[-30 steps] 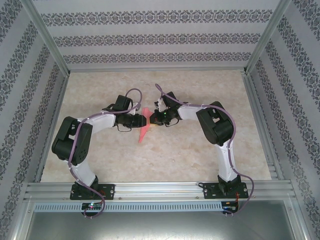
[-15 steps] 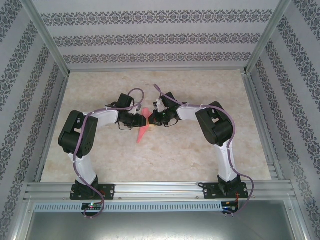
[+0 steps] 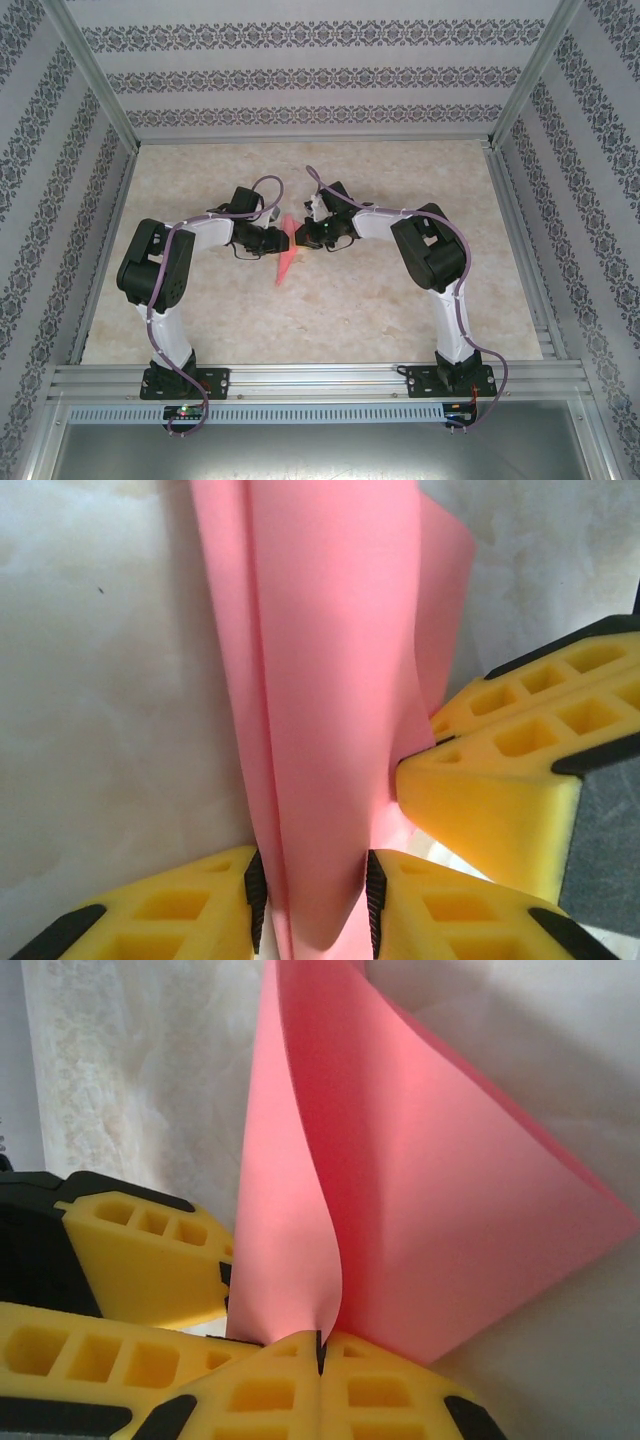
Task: Fold a paper plane with a square sheet of paper (pick it up from the middle)
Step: Fold the wing for the fifth time at the center of the table.
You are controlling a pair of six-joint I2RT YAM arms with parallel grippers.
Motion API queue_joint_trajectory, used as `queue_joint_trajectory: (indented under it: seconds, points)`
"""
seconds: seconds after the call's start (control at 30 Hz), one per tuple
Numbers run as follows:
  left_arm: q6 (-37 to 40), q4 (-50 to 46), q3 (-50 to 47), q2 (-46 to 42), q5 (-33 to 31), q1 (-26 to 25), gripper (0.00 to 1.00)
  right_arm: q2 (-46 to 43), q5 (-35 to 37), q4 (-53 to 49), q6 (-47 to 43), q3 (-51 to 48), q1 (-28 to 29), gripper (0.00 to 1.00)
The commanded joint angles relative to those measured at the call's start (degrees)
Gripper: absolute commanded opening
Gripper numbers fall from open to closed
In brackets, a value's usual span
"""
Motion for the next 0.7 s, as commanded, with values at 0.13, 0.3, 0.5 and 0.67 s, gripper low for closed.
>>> queue_joint_trajectory:
  seconds: [0.13,0.3,0.5,0.67]
  points:
    - [1.45,-0.37,-0.21,2.33,2.57,1.16,0.33,1.67,0.15,-1.77,-1.18,3.51,0.86,0.04]
    - [2.40,-2.09,0.64,2.84,1.89,1.14,0.31,2.19,1.36,-4.19,-2.10,4.40,0.95,0.05]
    - [3.40,-3.55,1.39,3.96,0.04,1.09,0.31,3.10,4.25,-9.08,-3.76,5.86,1.04,0.05]
    - [4.20,-4.99,1.67,4.60,-1.71,0.75,0.31,3.53,5.34,-10.20,-4.14,6.06,1.04,0.05]
